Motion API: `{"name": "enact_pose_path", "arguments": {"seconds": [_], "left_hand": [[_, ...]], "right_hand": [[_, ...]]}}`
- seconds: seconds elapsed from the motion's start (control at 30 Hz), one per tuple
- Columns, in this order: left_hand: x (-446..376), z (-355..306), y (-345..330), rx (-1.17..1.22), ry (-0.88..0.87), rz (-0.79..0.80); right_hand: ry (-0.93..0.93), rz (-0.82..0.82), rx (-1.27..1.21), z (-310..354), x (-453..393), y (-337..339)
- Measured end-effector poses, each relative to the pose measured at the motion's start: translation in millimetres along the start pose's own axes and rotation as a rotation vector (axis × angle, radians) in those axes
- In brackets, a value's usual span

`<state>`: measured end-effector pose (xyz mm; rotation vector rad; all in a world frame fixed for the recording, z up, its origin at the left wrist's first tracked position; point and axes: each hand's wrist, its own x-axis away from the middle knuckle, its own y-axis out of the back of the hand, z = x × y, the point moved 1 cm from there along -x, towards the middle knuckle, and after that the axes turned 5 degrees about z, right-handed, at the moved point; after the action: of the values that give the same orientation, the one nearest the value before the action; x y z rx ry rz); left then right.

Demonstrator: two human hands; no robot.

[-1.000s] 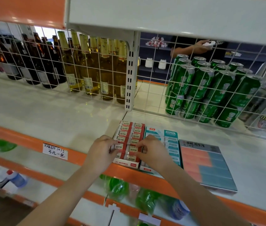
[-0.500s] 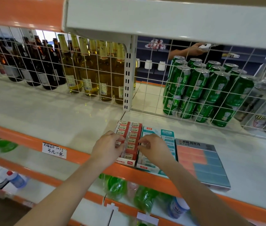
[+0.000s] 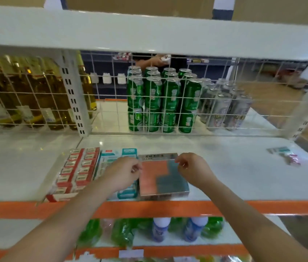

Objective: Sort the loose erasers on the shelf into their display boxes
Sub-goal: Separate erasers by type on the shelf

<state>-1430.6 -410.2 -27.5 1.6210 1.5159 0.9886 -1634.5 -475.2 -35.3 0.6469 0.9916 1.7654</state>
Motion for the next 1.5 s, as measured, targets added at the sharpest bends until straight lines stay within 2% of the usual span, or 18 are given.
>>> {"name": "enact_pose_path", "arguments": {"seconds": [0.27, 0.47, 0.8, 1.03, 1.27, 1.5], "left_hand": [[-60, -112, -44, -0.188, -0.177, 0.132], [-92, -186, -87, -0.158, -0.275, 0.212], [-150, -280, -157, -0.126, -0.34, 0.237], [-187, -351, -208, -0.195, -0.431, 0.25], [-215, -392, -241, -0.29, -0.505, 0.279], [-228, -393, -254, -0.397, -0.552, 0.253]], "right_hand": [[-0.153, -0.034, 0.106, -109, 38, 63], [-0.252, -0.047, 0.135, -182, 56, 106], [-0.404, -0.105, 0.108, -293, 64, 167], [-0.45, -0.132, 0.056, -355, 63, 200], [-0.447, -0.127, 0.045, -389, 53, 213], [-0.379, -0.131, -0.009, -405, 42, 214]]}}
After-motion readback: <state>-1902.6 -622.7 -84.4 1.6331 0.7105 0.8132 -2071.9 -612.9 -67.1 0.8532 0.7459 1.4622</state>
